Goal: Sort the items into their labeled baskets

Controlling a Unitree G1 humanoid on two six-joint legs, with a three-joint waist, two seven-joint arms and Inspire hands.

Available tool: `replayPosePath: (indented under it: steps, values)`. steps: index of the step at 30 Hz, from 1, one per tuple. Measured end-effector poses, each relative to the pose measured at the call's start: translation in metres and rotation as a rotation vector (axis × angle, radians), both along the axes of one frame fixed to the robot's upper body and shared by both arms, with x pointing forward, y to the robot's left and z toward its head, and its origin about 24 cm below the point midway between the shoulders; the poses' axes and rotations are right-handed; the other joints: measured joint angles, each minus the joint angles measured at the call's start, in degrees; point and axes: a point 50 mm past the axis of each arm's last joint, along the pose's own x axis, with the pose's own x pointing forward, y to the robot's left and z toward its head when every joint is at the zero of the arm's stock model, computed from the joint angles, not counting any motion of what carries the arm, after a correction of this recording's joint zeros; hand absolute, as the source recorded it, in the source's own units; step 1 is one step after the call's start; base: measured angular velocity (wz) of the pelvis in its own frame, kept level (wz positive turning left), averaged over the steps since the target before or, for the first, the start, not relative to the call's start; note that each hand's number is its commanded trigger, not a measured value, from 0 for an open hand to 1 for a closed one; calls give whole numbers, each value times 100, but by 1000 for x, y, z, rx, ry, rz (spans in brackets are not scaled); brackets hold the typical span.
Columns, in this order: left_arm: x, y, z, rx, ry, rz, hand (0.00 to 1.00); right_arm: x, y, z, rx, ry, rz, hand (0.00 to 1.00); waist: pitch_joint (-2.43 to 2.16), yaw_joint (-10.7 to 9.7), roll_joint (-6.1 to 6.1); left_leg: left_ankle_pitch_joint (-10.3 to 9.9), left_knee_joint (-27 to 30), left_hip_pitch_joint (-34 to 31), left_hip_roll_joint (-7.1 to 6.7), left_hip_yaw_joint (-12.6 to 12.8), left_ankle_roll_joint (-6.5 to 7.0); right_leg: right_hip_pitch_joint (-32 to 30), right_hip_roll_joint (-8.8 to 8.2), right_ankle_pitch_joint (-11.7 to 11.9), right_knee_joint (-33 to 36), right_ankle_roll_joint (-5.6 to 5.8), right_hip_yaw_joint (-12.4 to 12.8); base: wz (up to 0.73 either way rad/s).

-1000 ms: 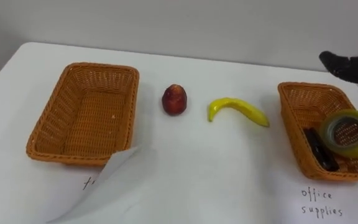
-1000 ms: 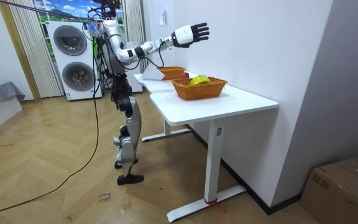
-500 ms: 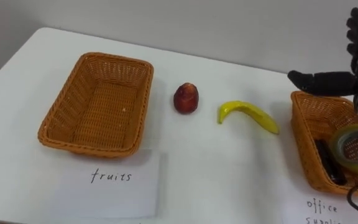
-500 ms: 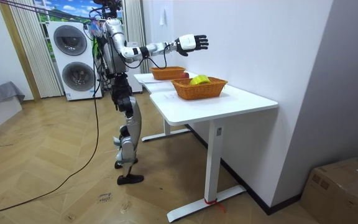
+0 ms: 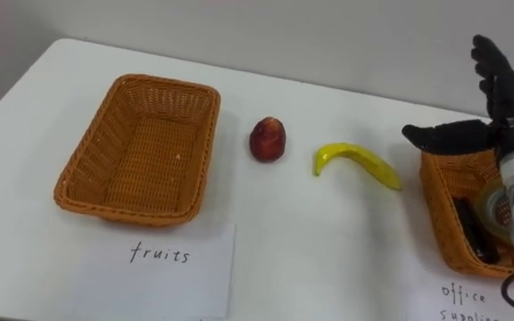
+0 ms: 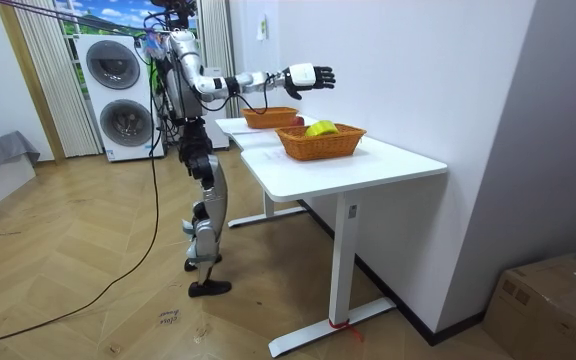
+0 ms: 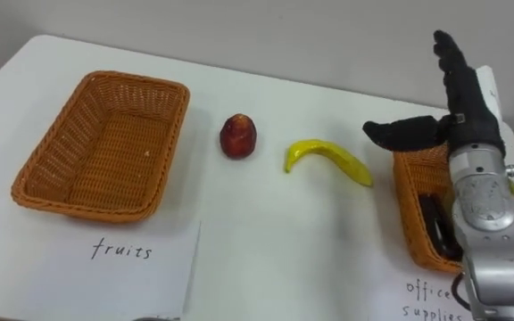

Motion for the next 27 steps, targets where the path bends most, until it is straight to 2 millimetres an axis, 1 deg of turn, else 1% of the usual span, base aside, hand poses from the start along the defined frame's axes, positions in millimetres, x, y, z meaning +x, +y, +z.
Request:
replayPosePath:
  steps: [2, 4, 6, 9, 10, 12, 13, 14, 16, 20, 22, 27]
  values:
    - [4, -1, 0, -1, -8, -14, 0, 1, 2, -6, -14, 30, 11, 0, -17, 2, -9, 0, 46, -92, 0, -25, 0, -59, 0, 6, 1, -3, -19, 7]
    - [4, -2, 0, -5, 1, -38, 0, 3, 6, -12, -26, 65, 36, 0, -10, 27, 4, 0, 45, -91, 0, -31, 0, -59, 0, 7, 2, -3, -20, 0]
    - [5, -2, -1, -6, 6, -53, 0, 5, 9, -19, -31, 98, 50, 0, -14, 39, -2, 0, 44, -89, 1, -31, 0, -60, 0, 7, 2, -3, -24, 0]
    - [6, -4, -1, -10, 7, -65, 0, 4, 13, -30, -33, 154, 80, 0, -22, 125, -20, 0, 45, -89, -1, -31, 0, -60, -2, 7, 2, -3, -23, 0]
    - [6, -4, -1, -10, 7, -65, 0, 4, 15, -32, -37, 168, 96, 0, -13, 159, -12, 0, 43, -94, -2, -32, 0, -64, -1, 7, 1, -3, -23, 0]
    - [6, -4, -1, -14, 12, -64, 0, 4, 17, -33, -58, 184, 119, 0, -12, 183, -14, -1, 42, -108, -2, -43, 1, -69, -1, 7, 1, -3, -33, 2]
    - [5, -4, -2, -20, 17, -63, 0, 4, 17, -34, -73, 194, 127, 0, 1, 196, 2, -1, 46, -118, -3, -59, 1, -68, -2, 7, 0, -3, -48, 7]
    - [4, -4, -2, -23, 20, -62, 0, 4, 17, -35, -74, 198, 129, 0, 4, 210, 1, -1, 49, -128, -5, -83, 1, -67, -4, 7, 0, -3, -70, 14]
    - [4, -4, -2, -27, 29, -60, 0, 4, 17, -35, -75, 207, 137, 0, 5, 218, -13, -1, 58, -171, -7, -126, 0, -75, -7, 7, -5, -3, -120, 12]
    - [3, -4, -2, -29, 33, -61, 0, 4, 14, -39, -116, 238, 140, 0, 7, 314, -11, -1, 58, -209, -15, -206, 0, -73, -9, 7, -7, -3, -178, 9]
    - [3, -5, -3, -30, 40, -65, 0, 5, 14, -38, -143, 243, 146, 0, 12, 322, -4, 0, 63, -220, -15, -225, -1, -74, -12, 7, -7, -3, -206, 6]
    - [3, -7, -3, -35, 47, -80, 0, 12, 18, -31, -166, 231, 175, 0, 5, 332, -14, 4, 65, -231, -17, -264, -7, -68, -15, 7, -6, -3, -266, 3]
